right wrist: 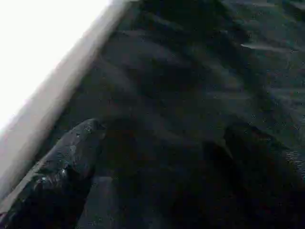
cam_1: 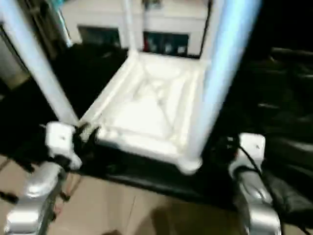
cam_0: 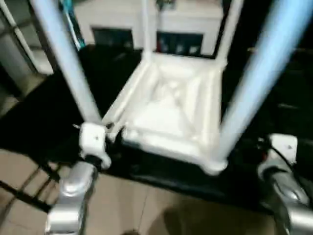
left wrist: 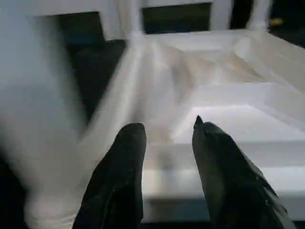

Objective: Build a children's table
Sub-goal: Move to table

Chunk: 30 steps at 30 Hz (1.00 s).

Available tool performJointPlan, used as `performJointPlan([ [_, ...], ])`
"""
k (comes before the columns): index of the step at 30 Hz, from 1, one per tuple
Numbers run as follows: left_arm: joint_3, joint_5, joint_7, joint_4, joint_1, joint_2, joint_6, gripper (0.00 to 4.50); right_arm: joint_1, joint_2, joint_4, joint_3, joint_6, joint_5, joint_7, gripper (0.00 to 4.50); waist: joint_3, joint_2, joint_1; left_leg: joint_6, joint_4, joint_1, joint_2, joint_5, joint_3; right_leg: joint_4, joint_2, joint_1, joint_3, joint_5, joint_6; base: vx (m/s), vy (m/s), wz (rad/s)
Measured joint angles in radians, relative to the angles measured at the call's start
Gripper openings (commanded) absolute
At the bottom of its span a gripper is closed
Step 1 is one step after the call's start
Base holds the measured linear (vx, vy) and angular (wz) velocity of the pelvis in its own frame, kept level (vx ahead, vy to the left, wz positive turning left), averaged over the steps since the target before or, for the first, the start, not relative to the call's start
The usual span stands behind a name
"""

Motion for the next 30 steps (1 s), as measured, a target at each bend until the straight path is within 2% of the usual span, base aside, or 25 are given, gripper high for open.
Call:
performJointPlan([
  [1,0.014,-0.009,0.001,0.000,0.049,0.000,-0.001,1.88,0.017,-0.002,-0.001,0.010,-0.015,0.009,0.024,4.43,-0.005,0.006,-0.020,0.003,-0.002,0.000,-0.008,0.000,0.000,-0.031,-0.033,0.008,-0.048,0.014,-0.022,-0.049,0.120,0.00],
  [2,0.027,-0.013,0.003,0.001,0.075,0.000,-0.004,1.88,0.034,-0.021,0.003,0.007,-0.022,0.010,0.042,4.43,-0.003,-0.009,-0.031,0.010,-0.005,-0.005,-0.010,0.003,0.022,-0.085,-0.054,0.022,-0.074,0.013,-0.012,-0.068,0.147,0.20],
  [3,0.041,-0.014,0.008,-0.004,0.099,-0.007,-0.021,1.88,0.043,-0.043,0.011,0.008,-0.024,0.010,0.061,4.43,0.003,-0.018,-0.042,0.013,-0.012,-0.005,-0.008,0.009,0.033,-0.096,-0.067,0.026,-0.076,0.021,-0.005,-0.075,0.108,0.33],
  [4,0.057,-0.016,0.021,-0.013,0.133,-0.017,-0.037,1.88,0.054,-0.063,0.015,0.010,-0.028,0.010,0.084,4.43,0.004,-0.026,-0.052,0.013,-0.023,-0.002,-0.006,0.017,0.038,-0.112,-0.069,0.032,-0.077,0.030,-0.005,-0.075,0.108,0.33],
  [5,0.069,-0.020,0.033,-0.013,0.158,-0.021,-0.042,2.15,0.063,-0.072,0.021,0.008,-0.036,0.010,0.100,4.44,0.011,-0.027,-0.066,0.011,-0.039,0.004,-0.002,0.018,0.047,-0.130,-0.072,0.040,-0.077,0.037,-0.008,-0.100,0.037,0.18],
  [6,0.087,-0.025,0.049,-0.013,0.166,-0.027,-0.055,2.20,0.071,-0.075,0.029,0.010,-0.043,0.010,0.113,4.44,0.014,-0.029,-0.078,0.010,-0.048,0.007,0.003,0.022,0.057,-0.139,-0.075,0.046,-0.077,0.041,-0.009,-0.088,0.010,0.20],
  [8,0.146,-0.051,0.080,-0.029,0.173,-0.053,-0.106,2.24,0.096,-0.092,0.041,0.008,-0.063,0.013,0.142,4.47,0.021,-0.035,-0.094,0.010,-0.054,0.014,0.011,0.029,0.078,-0.141,-0.081,0.053,-0.077,0.043,-0.011,-0.078,0.002,0.19],
  [9,0.165,-0.062,0.085,-0.039,0.183,-0.055,-0.123,2.24,0.100,-0.108,0.049,0.001,-0.067,0.019,0.156,4.49,0.022,-0.035,-0.102,0.011,-0.054,0.014,0.014,0.030,0.082,-0.140,-0.082,0.056,-0.078,0.043,-0.011,-0.057,-0.003,0.11],
  [10,0.178,-0.073,0.085,-0.047,0.192,-0.052,-0.134,2.51,0.104,-0.118,0.050,-0.017,-0.070,0.032,0.173,4.50,0.022,-0.035,-0.106,0.013,-0.054,0.014,0.017,0.031,0.086,-0.141,-0.083,0.057,-0.078,0.043,-0.011,-0.057,-0.003,0.11],
  [13,0.199,-0.094,0.083,-0.055,0.209,-0.047,-0.149,2.65,0.112,-0.148,0.046,-0.061,-0.087,0.090,0.239,4.50,0.024,-0.040,-0.112,0.014,-0.054,0.012,0.021,0.037,0.089,-0.140,-0.083,0.057,-0.080,0.043,-0.011,0.000,0.000,0.00],
  [17,0.203,-0.160,0.046,-0.054,0.184,-0.039,-0.149,3.00,0.138,-0.234,-0.029,-0.047,-0.054,0.217,0.456,4.50,0.025,-0.040,-0.119,0.016,-0.054,0.010,0.024,0.040,0.089,-0.139,-0.083,0.057,-0.084,0.049,-0.013,0.000,0.000,0.00],
  [19,0.196,-0.179,0.018,-0.042,0.134,-0.010,-0.129,3.21,0.180,-0.350,-0.096,-0.012,-0.013,0.290,0.621,4.50,0.024,-0.035,-0.110,0.019,-0.054,0.009,0.027,0.042,0.088,-0.141,-0.084,0.055,-0.091,0.049,-0.013,0.000,0.000,0.00],
  [21,0.188,-0.182,-0.004,-0.007,0.077,0.029,-0.118,3.32,0.192,-0.417,-0.152,0.010,0.019,0.344,0.753,4.50,0.023,-0.034,-0.107,0.024,-0.055,0.006,0.029,0.045,0.087,-0.140,-0.083,0.055,-0.096,0.048,-0.014,0.000,0.000,0.00],
  [25,0.163,-0.166,-0.030,0.089,0.004,0.056,-0.112,3.55,0.188,-0.468,-0.212,0.083,0.076,0.399,0.868,4.50,0.022,-0.032,-0.109,0.023,-0.055,0.003,0.032,0.046,0.085,-0.140,-0.083,0.055,-0.101,0.047,-0.016,0.000,0.000,0.00],
  [26,0.161,-0.166,-0.036,0.127,-0.015,0.067,-0.111,3.74,0.178,-0.481,-0.216,0.112,0.086,0.400,0.890,4.50,0.022,-0.032,-0.111,0.023,-0.055,0.003,0.033,0.047,0.085,-0.140,-0.083,0.055,-0.102,0.046,-0.016,0.000,0.000,0.00],
  [29,0.163,-0.167,-0.050,0.185,-0.046,0.089,-0.102,3.95,0.147,-0.488,-0.216,0.150,0.094,0.398,0.909,4.50,0.022,-0.032,-0.112,0.021,-0.054,0.002,0.033,0.048,0.085,-0.139,-0.083,0.055,-0.102,0.047,-0.017,0.000,0.000,0.00],
  [30,0.163,-0.168,-0.053,0.201,-0.056,0.095,-0.101,4.17,0.136,-0.488,-0.213,0.158,0.094,0.395,0.909,4.50,0.023,-0.032,-0.112,0.020,-0.054,0.002,0.033,0.048,0.085,-0.139,-0.083,0.055,-0.102,0.047,-0.017,0.000,0.000,0.00],
])
